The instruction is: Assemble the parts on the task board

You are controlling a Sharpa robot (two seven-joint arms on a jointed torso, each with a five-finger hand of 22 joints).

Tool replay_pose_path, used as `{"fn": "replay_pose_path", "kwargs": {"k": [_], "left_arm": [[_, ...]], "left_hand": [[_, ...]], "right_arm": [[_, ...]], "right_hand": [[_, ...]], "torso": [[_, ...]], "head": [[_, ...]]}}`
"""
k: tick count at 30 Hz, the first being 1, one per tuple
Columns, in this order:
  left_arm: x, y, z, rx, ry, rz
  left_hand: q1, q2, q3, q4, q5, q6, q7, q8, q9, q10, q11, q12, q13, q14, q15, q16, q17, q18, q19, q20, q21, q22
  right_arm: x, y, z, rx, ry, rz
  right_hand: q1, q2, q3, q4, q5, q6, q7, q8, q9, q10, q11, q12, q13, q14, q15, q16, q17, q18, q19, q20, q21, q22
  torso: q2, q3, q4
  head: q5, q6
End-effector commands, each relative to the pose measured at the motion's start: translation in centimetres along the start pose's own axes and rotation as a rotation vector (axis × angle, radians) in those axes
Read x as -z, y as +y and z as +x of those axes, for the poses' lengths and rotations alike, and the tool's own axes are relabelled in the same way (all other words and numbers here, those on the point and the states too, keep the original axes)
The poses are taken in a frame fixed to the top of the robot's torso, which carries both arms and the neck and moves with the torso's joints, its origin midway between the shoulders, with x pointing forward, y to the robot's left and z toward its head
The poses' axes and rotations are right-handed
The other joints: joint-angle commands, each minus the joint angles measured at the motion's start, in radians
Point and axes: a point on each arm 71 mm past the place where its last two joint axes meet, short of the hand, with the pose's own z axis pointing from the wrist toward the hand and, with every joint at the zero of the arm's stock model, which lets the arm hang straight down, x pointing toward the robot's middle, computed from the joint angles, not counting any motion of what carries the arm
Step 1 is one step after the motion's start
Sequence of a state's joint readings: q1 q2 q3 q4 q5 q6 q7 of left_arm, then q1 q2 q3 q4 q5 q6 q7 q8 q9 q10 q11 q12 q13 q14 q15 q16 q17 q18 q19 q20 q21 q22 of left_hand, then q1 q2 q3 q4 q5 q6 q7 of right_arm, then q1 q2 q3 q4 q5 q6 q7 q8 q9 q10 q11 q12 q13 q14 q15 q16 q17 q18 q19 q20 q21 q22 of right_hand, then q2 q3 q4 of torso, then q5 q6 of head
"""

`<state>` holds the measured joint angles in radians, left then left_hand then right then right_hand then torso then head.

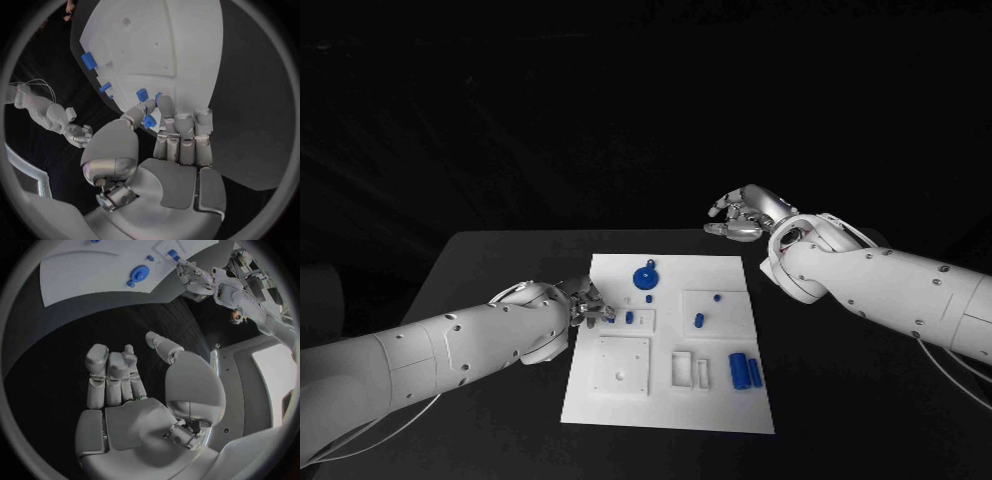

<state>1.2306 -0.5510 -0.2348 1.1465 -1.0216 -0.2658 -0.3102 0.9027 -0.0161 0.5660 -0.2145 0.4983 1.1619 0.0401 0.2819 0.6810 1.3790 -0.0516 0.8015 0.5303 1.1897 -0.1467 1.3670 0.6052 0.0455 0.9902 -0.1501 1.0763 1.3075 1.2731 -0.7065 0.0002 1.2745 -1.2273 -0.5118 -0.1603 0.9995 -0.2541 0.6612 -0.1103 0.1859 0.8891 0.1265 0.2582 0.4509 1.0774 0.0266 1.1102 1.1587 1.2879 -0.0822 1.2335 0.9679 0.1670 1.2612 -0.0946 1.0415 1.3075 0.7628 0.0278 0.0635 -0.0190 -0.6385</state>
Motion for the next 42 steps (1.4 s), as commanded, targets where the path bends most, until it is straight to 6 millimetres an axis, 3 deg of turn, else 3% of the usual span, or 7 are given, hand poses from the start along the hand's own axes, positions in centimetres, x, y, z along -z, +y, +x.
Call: {"fn": "replay_pose_path", "kwargs": {"k": [1,11,15,30,34,38,42], "left_arm": [[0.0,-0.2,1.3,-0.029,0.074,0.001],[0.0,-0.6,1.3,-0.03,0.069,0.008],[-0.2,-0.8,1.3,-0.036,0.063,0.01],[-0.5,-0.1,0.9,-0.04,0.051,-0.021],[-0.6,0.1,0.8,-0.035,0.042,-0.026],[-0.6,0.2,0.7,-0.026,0.031,-0.032],[-0.5,0.2,0.6,-0.017,0.023,-0.034]], "left_hand": [[-0.005,-0.009,0.051,-0.047,-0.004,0.059,-0.03,0.003,0.136,0.056,-0.046,0.006,0.003,0.047,-0.05,0.005,0.002,0.02,0.003,-0.11,0.006,0.001],[-0.004,-0.015,0.05,-0.041,-0.02,0.07,-0.033,0.004,0.141,0.055,-0.049,0.026,0.016,0.048,-0.052,0.018,0.009,0.021,0.003,-0.111,0.007,0.003],[-0.002,-0.015,0.049,-0.033,-0.067,0.072,-0.034,0.001,0.144,0.049,-0.049,0.034,0.022,0.045,-0.053,0.021,0.011,0.022,0.003,-0.112,0.007,0.005],[-0.005,-0.022,0.049,-0.018,-0.098,0.064,-0.031,-0.007,0.145,0.041,-0.046,0.034,0.022,0.039,-0.052,0.017,0.008,0.022,0.002,-0.112,0.006,0.006],[-0.024,-0.065,0.042,0.028,-0.239,0.047,-0.027,-0.022,0.146,0.034,-0.041,0.027,0.019,0.033,-0.049,0.008,0.001,0.023,-0.002,-0.112,0.0,0.005],[-0.046,-0.122,0.044,0.077,-0.306,0.02,-0.02,-0.039,0.147,0.015,-0.037,0.017,0.021,0.021,-0.046,-0.003,-0.007,0.023,-0.009,-0.112,-0.008,0.003],[-0.064,-0.189,0.059,0.131,-0.355,-0.069,0.005,-0.092,0.122,-0.004,-0.016,0.015,0.023,0.005,-0.028,-0.006,-0.01,0.022,-0.019,-0.111,-0.015,0.003]], "right_arm": [[0.0,0.2,0.1,0.004,0.011,-0.012],[0.0,0.2,0.2,0.003,0.012,-0.013],[0.0,0.2,0.2,0.003,0.012,-0.014],[0.0,0.2,0.1,0.003,0.012,-0.013],[0.0,0.1,0.1,0.004,0.011,-0.013],[0.0,0.1,0.1,0.004,0.01,-0.012],[0.0,0.1,0.1,0.004,0.009,-0.012]], "right_hand": [[0.007,0.0,-0.006,0.001,0.006,-0.01,0.015,0.005,0.001,0.004,0.001,0.003,-0.001,0.006,-0.001,-0.007,0.002,0.095,0.002,-0.006,-0.006,0.006],[0.007,0.0,-0.006,0.001,0.007,-0.01,0.015,0.005,0.001,0.004,0.001,0.003,-0.002,0.006,-0.001,-0.007,0.002,0.095,0.003,-0.006,-0.006,0.006],[0.007,0.0,-0.006,0.001,0.007,-0.011,0.015,0.005,0.001,0.004,0.001,0.003,-0.002,0.006,-0.001,-0.007,0.002,0.095,0.002,-0.006,-0.006,0.006],[0.007,0.0,-0.007,0.002,0.008,-0.011,0.015,0.005,0.001,0.004,0.001,0.004,-0.002,0.006,-0.001,-0.007,0.002,0.095,0.003,-0.006,-0.006,0.006],[0.006,0.0,-0.007,0.002,0.008,-0.011,0.015,0.005,0.001,0.004,0.001,0.004,-0.002,0.006,-0.001,-0.007,0.002,0.095,0.003,-0.006,-0.007,0.006],[0.006,0.0,-0.007,0.002,0.008,-0.011,0.015,0.005,0.001,0.004,0.001,0.004,-0.002,0.006,-0.001,-0.007,0.002,0.095,0.003,-0.006,-0.007,0.006],[0.006,0.0,-0.007,0.002,0.008,-0.011,0.015,0.005,0.001,0.004,0.001,0.004,-0.002,0.006,-0.001,-0.007,0.002,0.095,0.002,-0.006,-0.007,0.006]], "torso": [[0.0,0.0004,0.0003],[0.001,-0.0001,0.0005],[0.001,-0.0006,0.0001],[0.0,-0.0014,0.001],[0.0,-0.002,0.0012],[-0.001,-0.0024,0.0014],[-0.001,-0.0024,0.0015]], "head": [[0.0,-0.001],[0.0,-0.001],[0.0,-0.001],[-0.005,-0.002],[-0.006,-0.002],[-0.006,-0.002],[-0.008,0.0]]}}
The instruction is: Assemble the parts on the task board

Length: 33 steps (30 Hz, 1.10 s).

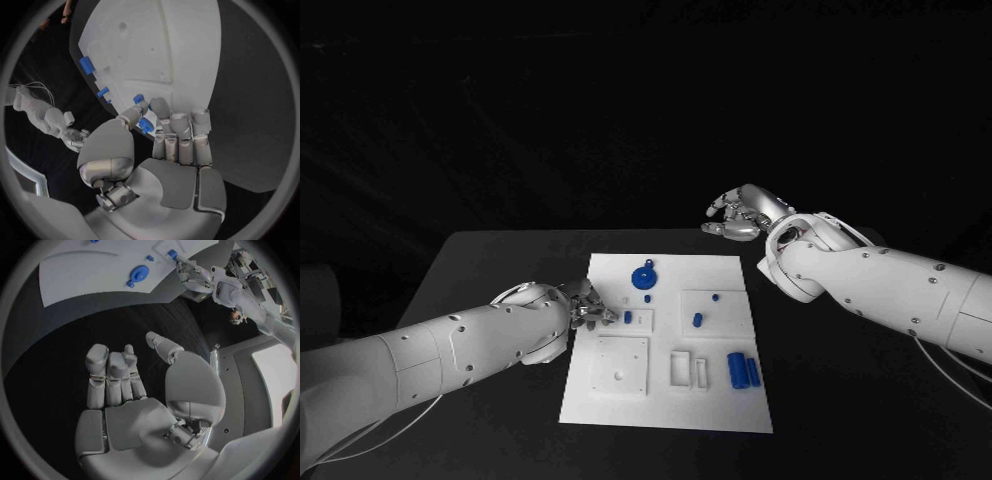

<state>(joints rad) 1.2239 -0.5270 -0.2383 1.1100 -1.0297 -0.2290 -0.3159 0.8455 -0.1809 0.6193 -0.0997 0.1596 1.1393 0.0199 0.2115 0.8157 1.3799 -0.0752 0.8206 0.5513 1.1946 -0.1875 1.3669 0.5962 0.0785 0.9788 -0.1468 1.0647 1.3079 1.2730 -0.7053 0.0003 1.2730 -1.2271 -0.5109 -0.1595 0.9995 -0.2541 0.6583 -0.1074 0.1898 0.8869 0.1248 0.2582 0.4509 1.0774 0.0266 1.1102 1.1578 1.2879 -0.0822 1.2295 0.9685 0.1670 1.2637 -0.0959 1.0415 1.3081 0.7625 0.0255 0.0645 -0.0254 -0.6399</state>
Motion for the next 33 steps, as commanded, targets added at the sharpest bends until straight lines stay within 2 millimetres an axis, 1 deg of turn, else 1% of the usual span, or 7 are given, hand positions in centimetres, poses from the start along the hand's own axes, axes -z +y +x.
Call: {"fn": "replay_pose_path", "kwargs": {"k": [1,4,8,20,29,31,33], "left_arm": [[0.0,0.1,0.1,0.009,-0.007,-0.018],[0.0,0.1,0.1,0.014,-0.009,-0.019],[0.0,0.2,0.0,0.017,-0.014,-0.023],[0.2,0.8,-0.3,0.035,-0.033,-0.032],[0.4,1.9,-1.0,0.064,-0.067,-0.047],[0.5,2.0,-1.1,0.08,-0.074,-0.04],[0.5,1.8,-1.4,0.118,-0.075,-0.029]], "left_hand": [[-0.008,-0.037,0.01,0.031,-0.038,-0.053,0.028,-0.026,-0.016,-0.008,0.011,-0.003,0.004,-0.003,0.017,-0.006,-0.002,-0.011,-0.01,-0.114,-0.005,0.003],[-0.01,-0.064,0.017,0.058,-0.073,-0.08,0.037,-0.041,-0.024,-0.019,0.019,-0.001,0.006,-0.009,0.024,-0.006,-0.003,-0.011,-0.014,-0.112,-0.007,0.004],[-0.01,-0.078,0.018,0.081,-0.086,-0.089,0.041,-0.045,-0.027,-0.026,0.022,0.003,0.01,-0.013,0.027,-0.004,-0.004,-0.01,-0.017,-0.109,-0.008,0.005],[-0.014,-0.089,0.014,0.112,-0.095,-0.091,0.042,-0.045,-0.028,-0.031,0.023,0.009,0.015,-0.015,0.028,0.0,-0.006,-0.008,-0.019,-0.106,-0.009,0.007],[-0.038,-0.102,0.001,0.158,-0.106,-0.093,0.042,-0.044,-0.029,-0.035,0.023,0.011,0.016,-0.017,0.028,0.002,-0.008,-0.006,-0.021,-0.105,-0.011,0.008],[-0.046,-0.107,-0.009,0.167,-0.11,-0.123,0.051,-0.059,-0.035,-0.063,0.032,-0.005,0.01,-0.038,0.036,-0.014,-0.016,-0.007,-0.037,-0.101,-0.022,0.005],[-0.054,-0.113,-0.028,0.172,-0.111,-0.163,0.066,-0.078,-0.042,-0.106,0.047,-0.034,-0.003,-0.073,0.052,-0.042,-0.028,-0.012,-0.069,-0.087,-0.045,0.0]], "right_arm": [[0.0,0.1,0.1,0.004,0.008,-0.011],[0.0,0.1,0.1,0.004,0.008,-0.011],[0.0,0.1,0.1,0.004,0.008,-0.011],[0.0,0.0,0.1,0.004,0.009,-0.01],[0.1,-0.1,0.1,0.004,0.007,-0.009],[0.1,-0.2,0.1,0.004,0.006,-0.008],[0.1,-0.2,0.1,0.003,0.006,-0.009]], "right_hand": [[0.006,0.0,-0.005,0.0,0.004,-0.009,0.017,0.005,0.001,0.004,0.001,0.004,-0.001,0.006,-0.001,-0.003,0.001,0.095,0.0,-0.005,-0.007,0.005],[0.005,0.0,-0.005,0.0,0.004,-0.009,0.017,0.005,0.001,0.004,0.001,0.004,-0.002,0.006,-0.001,-0.003,0.001,0.095,0.0,-0.005,-0.007,0.005],[0.005,0.0,-0.005,0.0,0.004,-0.009,0.017,0.004,0.001,0.004,0.001,0.004,-0.002,0.006,-0.001,-0.003,0.001,0.095,0.0,-0.005,-0.007,0.005],[0.005,0.0,-0.005,0.0,0.004,-0.01,0.017,0.004,0.001,0.004,0.001,0.004,-0.002,0.006,-0.001,-0.004,0.001,0.095,0.0,-0.005,-0.007,0.005],[0.005,0.0,-0.005,0.0,0.005,-0.01,0.017,0.004,0.0,0.004,0.001,0.004,-0.002,0.006,-0.001,-0.004,0.001,0.095,0.0,-0.005,-0.007,0.006],[0.005,0.0,-0.005,0.0,0.005,-0.01,0.017,0.004,0.0,0.004,0.001,0.004,-0.002,0.006,-0.001,-0.004,0.001,0.095,0.0,-0.005,-0.007,0.006],[0.004,-0.001,-0.005,0.001,0.005,-0.01,0.017,0.004,0.0,0.004,0.001,0.004,-0.002,0.006,-0.001,-0.004,0.001,0.095,0.0,-0.005,-0.007,0.006]], "torso": [[0.0,-0.0004,0.0006],[0.0,-0.0003,0.0002],[0.0,0.0003,-0.0001],[0.0,0.0009,-0.0004],[-0.001,0.0004,0.0002],[-0.001,0.0005,0.0004],[0.0,0.0007,0.0009]], "head": [[-0.002,0.001],[-0.001,0.002],[-0.001,0.003],[-0.002,0.004],[-0.004,0.007],[-0.004,0.008],[-0.005,0.01]]}}
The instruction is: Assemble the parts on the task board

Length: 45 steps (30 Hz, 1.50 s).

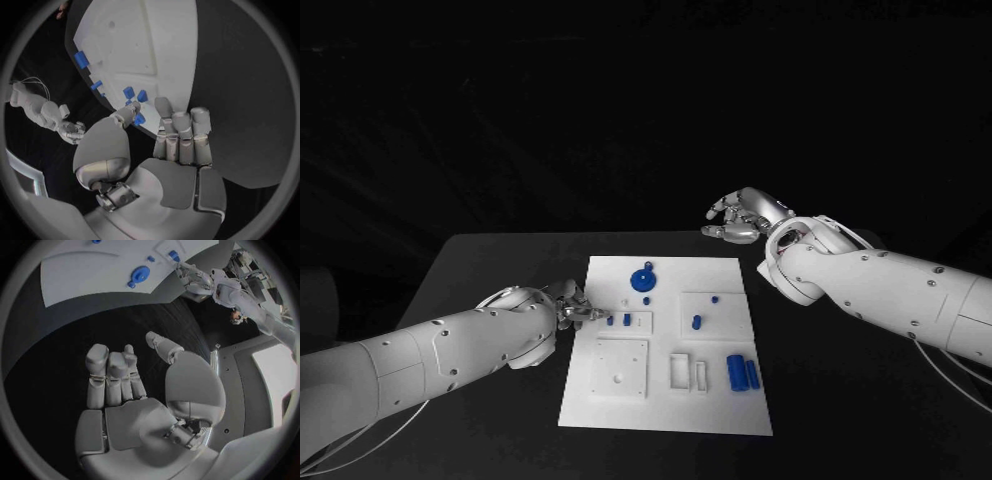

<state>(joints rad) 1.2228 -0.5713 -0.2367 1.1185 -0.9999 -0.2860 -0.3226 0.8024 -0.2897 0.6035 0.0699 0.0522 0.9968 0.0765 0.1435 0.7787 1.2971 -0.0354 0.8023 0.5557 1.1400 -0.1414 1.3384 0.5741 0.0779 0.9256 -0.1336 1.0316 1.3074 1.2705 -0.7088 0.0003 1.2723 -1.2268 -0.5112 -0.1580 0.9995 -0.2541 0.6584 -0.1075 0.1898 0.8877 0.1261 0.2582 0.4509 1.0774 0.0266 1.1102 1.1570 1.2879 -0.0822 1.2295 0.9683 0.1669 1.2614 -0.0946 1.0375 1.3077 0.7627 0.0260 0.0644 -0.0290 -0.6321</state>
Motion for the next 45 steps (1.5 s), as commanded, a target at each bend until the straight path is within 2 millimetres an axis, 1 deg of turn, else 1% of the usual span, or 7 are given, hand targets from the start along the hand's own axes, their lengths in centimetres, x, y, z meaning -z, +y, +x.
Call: {"fn": "replay_pose_path", "kwargs": {"k": [1,11,17,20,21,30,45], "left_arm": [[0.1,-0.5,-0.4,0.082,-0.018,0.023],[-0.2,-1.1,-1.7,0.213,-0.102,0.092],[-0.4,-1.4,-2.0,0.232,-0.116,0.125],[-0.5,-2.1,-1.9,0.221,-0.11,0.171],[-0.6,-2.3,-1.9,0.211,-0.11,0.187],[-1.0,-4.5,-1.7,0.028,-0.148,0.319],[-0.8,-8.5,-0.9,-0.178,-0.198,0.473]], "left_hand": [[-0.016,-0.005,-0.023,0.004,-0.004,-0.035,0.016,-0.017,-0.008,-0.041,0.014,-0.028,-0.015,-0.034,0.013,-0.026,-0.012,-0.013,-0.031,-0.094,-0.022,-0.003],[0.035,0.021,-0.092,0.03,0.003,-0.098,0.071,-0.032,-0.013,-0.204,0.078,-0.21,-0.119,-0.19,0.096,-0.211,-0.111,-0.042,-0.185,-0.011,-0.174,-0.058],[0.189,0.12,-0.142,-0.096,0.056,-0.092,0.078,-0.017,-0.018,-0.198,0.09,-0.283,-0.163,-0.195,0.125,-0.264,-0.138,-0.044,-0.201,0.019,-0.212,-0.065],[0.268,0.174,-0.147,-0.214,0.151,-0.081,0.075,-0.007,-0.026,-0.183,0.09,-0.306,-0.175,-0.19,0.129,-0.274,-0.139,-0.046,-0.195,0.024,-0.222,-0.062],[0.311,0.179,-0.114,-0.251,0.12,-0.066,0.071,0.001,-0.028,-0.182,0.091,-0.314,-0.179,-0.191,0.129,-0.277,-0.14,-0.047,-0.193,0.025,-0.225,-0.061],[0.349,0.151,-0.033,-0.35,0.068,-0.057,0.058,0.0,-0.064,-0.205,0.123,-0.43,-0.234,-0.185,0.135,-0.289,-0.14,-0.05,-0.182,0.029,-0.236,-0.048],[0.355,0.116,-0.032,-0.349,0.058,-0.037,0.062,0.013,-0.099,-0.151,0.12,-0.543,-0.269,-0.123,0.117,-0.207,-0.094,-0.031,-0.112,0.011,-0.201,-0.007]], "right_arm": [[0.0,0.1,0.1,0.002,0.006,-0.013],[0.0,0.1,0.2,0.0,0.008,-0.013],[0.0,0.1,0.2,0.0,0.009,-0.012],[0.0,0.1,0.2,-0.001,0.01,-0.013],[0.0,0.2,0.2,-0.001,0.01,-0.013],[-0.1,0.3,0.4,-0.002,0.016,-0.016],[-0.2,0.6,0.6,-0.004,0.023,-0.021]], "right_hand": [[0.004,-0.001,-0.006,0.001,0.005,-0.011,0.016,0.004,0.0,0.004,0.001,0.004,-0.001,0.006,-0.001,-0.004,0.002,0.095,0.002,-0.006,-0.003,0.006],[0.004,-0.001,-0.006,0.001,0.005,-0.011,0.016,0.004,0.0,0.004,0.001,0.004,-0.002,0.006,-0.001,-0.004,0.002,0.095,0.002,-0.006,-0.004,0.006],[0.004,-0.001,-0.006,0.001,0.005,-0.012,0.016,0.004,0.0,0.004,0.001,0.004,-0.002,0.006,-0.001,-0.004,0.002,0.095,0.002,-0.006,-0.004,0.006],[0.004,0.0,-0.006,0.001,0.005,-0.012,0.016,0.004,0.0,0.003,0.001,0.004,-0.002,0.006,-0.001,-0.004,0.002,0.095,0.002,-0.006,-0.004,0.006],[0.005,0.0,-0.006,0.001,0.005,-0.012,0.016,0.004,0.0,0.003,0.001,0.004,-0.002,0.006,-0.001,-0.004,0.002,0.095,0.002,-0.006,-0.004,0.006],[0.005,0.0,-0.005,0.001,0.005,-0.012,0.016,0.004,0.0,0.004,0.001,0.004,-0.002,0.006,-0.001,-0.004,0.002,0.095,0.002,-0.006,-0.004,0.006],[0.006,0.001,-0.005,0.001,0.006,-0.012,0.016,0.003,0.0,0.004,0.001,0.004,-0.002,0.006,-0.001,-0.004,0.002,0.095,0.003,-0.006,-0.004,0.006]], "torso": [[0.0,0.0005,0.0009],[0.001,0.001,-0.0008],[0.001,0.0016,-0.0015],[0.002,0.0011,-0.0002],[0.002,0.0008,0.0002],[0.002,0.0005,-0.001],[0.002,0.0015,-0.0023]], "head": [[-0.001,0.004],[0.0,0.01],[-0.001,0.013],[-0.003,0.015],[-0.003,0.015],[0.0,0.018],[-0.006,0.023]]}}
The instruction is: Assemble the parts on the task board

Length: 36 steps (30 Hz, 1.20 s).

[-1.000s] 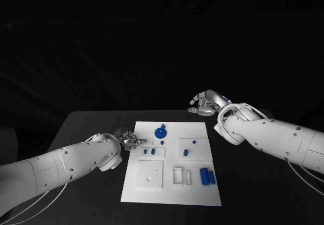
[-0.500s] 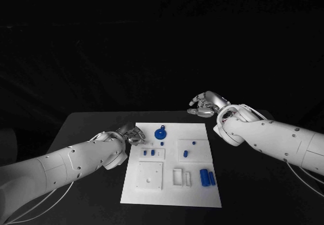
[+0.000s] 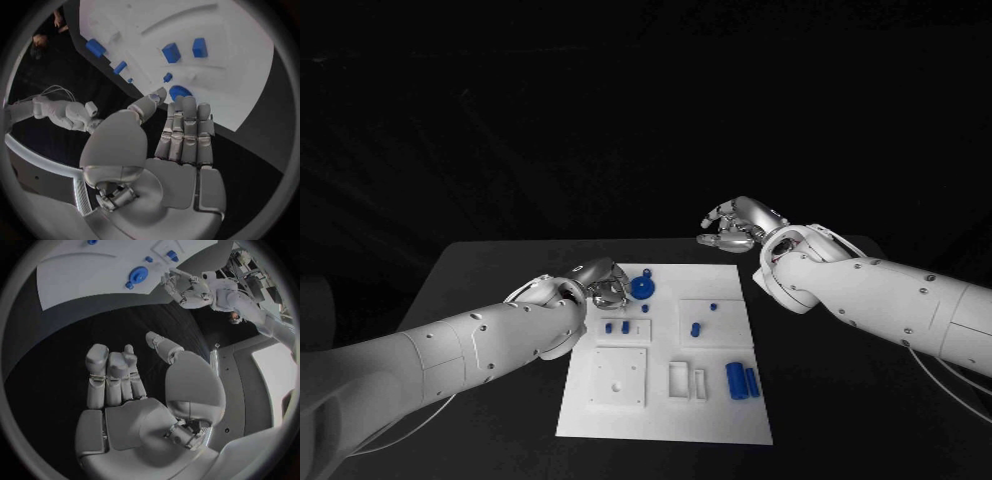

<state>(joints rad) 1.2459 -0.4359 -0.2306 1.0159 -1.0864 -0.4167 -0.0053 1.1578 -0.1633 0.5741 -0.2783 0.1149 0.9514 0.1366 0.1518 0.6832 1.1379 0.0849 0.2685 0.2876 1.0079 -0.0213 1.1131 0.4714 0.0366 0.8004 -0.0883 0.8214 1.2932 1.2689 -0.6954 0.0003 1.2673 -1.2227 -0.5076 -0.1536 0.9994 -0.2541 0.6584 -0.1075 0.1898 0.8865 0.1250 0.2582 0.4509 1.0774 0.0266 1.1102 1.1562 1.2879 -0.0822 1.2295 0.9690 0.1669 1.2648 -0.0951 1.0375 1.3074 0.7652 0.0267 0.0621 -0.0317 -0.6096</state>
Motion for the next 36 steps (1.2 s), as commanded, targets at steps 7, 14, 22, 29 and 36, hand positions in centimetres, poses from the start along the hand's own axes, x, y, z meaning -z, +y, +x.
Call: {"fn": "replay_pose_path", "kwargs": {"k": [7,14,22,29,36], "left_arm": [[-0.6,-2.4,0.8,-0.151,0.02,0.105],[-1.4,-2.9,1.3,-0.196,0.05,0.095],[-2.0,-2.9,1.5,-0.21,0.053,0.079],[-2.3,-3.0,1.8,-0.218,0.064,0.073],[-2.4,-3.0,2.1,-0.221,0.08,0.067]], "left_hand": [[0.005,-0.016,-0.005,0.001,-0.005,0.012,0.001,0.009,-0.015,0.014,-0.004,-0.041,-0.005,0.035,-0.008,0.07,0.032,0.022,0.045,-0.041,0.036,0.029],[0.009,-0.017,-0.004,0.006,-0.005,-0.001,0.004,0.003,-0.028,-0.009,0.005,-0.086,-0.016,0.058,-0.001,0.108,0.045,0.04,0.072,-0.036,0.063,0.037],[0.01,-0.014,-0.002,0.008,0.0,-0.012,0.005,-0.001,-0.04,-0.024,0.011,-0.124,-0.028,0.068,0.005,0.135,0.052,0.054,0.084,-0.03,0.086,0.037],[0.009,-0.012,0.001,0.011,-0.001,-0.02,0.003,-0.003,-0.048,-0.046,0.019,-0.154,-0.042,0.067,0.012,0.143,0.051,0.061,0.082,-0.022,0.093,0.036],[0.011,-0.005,0.0,0.012,-0.001,-0.014,0.003,0.001,-0.051,-0.028,0.016,-0.154,-0.043,0.076,0.01,0.16,0.055,0.068,0.091,-0.022,0.107,0.038]], "right_arm": [[0.0,0.2,0.2,0.002,0.016,-0.014],[0.0,0.4,0.3,0.0,0.018,-0.018],[0.0,0.5,0.3,-0.001,0.018,-0.02],[0.0,0.8,0.4,-0.004,0.021,-0.026],[0.1,0.8,0.4,-0.004,0.022,-0.027]], "right_hand": [[0.006,0.001,-0.005,0.0,0.006,-0.011,0.017,0.004,0.0,0.004,0.001,0.005,-0.002,0.006,-0.001,-0.004,0.001,0.095,-0.001,-0.006,-0.004,0.007],[0.006,0.001,-0.005,0.0,0.006,-0.011,0.017,0.004,0.0,0.004,0.001,0.005,-0.002,0.006,-0.001,-0.004,0.001,0.095,-0.001,-0.006,-0.004,0.007],[0.006,0.001,-0.005,0.0,0.006,-0.011,0.017,0.004,0.0,0.004,0.001,0.005,-0.002,0.006,-0.001,-0.004,0.001,0.095,-0.001,-0.006,-0.004,0.007],[0.007,0.001,-0.005,0.0,0.006,-0.011,0.017,0.004,0.0,0.004,0.001,0.005,-0.002,0.006,-0.001,-0.004,0.002,0.095,0.0,-0.006,-0.004,0.007],[0.007,0.001,-0.005,0.0,0.006,-0.011,0.017,0.004,0.0,0.004,0.001,0.005,-0.002,0.006,-0.001,-0.004,0.002,0.095,0.0,-0.006,-0.004,0.007]], "torso": [[0.0,0.0003,0.0009],[0.001,-0.0002,-0.0008],[0.003,-0.0003,-0.0017],[0.005,0.0,-0.0032],[0.008,0.0009,-0.0039]], "head": [[-0.007,-0.001],[-0.01,-0.002],[-0.014,-0.003],[-0.015,-0.004],[-0.017,-0.006]]}}
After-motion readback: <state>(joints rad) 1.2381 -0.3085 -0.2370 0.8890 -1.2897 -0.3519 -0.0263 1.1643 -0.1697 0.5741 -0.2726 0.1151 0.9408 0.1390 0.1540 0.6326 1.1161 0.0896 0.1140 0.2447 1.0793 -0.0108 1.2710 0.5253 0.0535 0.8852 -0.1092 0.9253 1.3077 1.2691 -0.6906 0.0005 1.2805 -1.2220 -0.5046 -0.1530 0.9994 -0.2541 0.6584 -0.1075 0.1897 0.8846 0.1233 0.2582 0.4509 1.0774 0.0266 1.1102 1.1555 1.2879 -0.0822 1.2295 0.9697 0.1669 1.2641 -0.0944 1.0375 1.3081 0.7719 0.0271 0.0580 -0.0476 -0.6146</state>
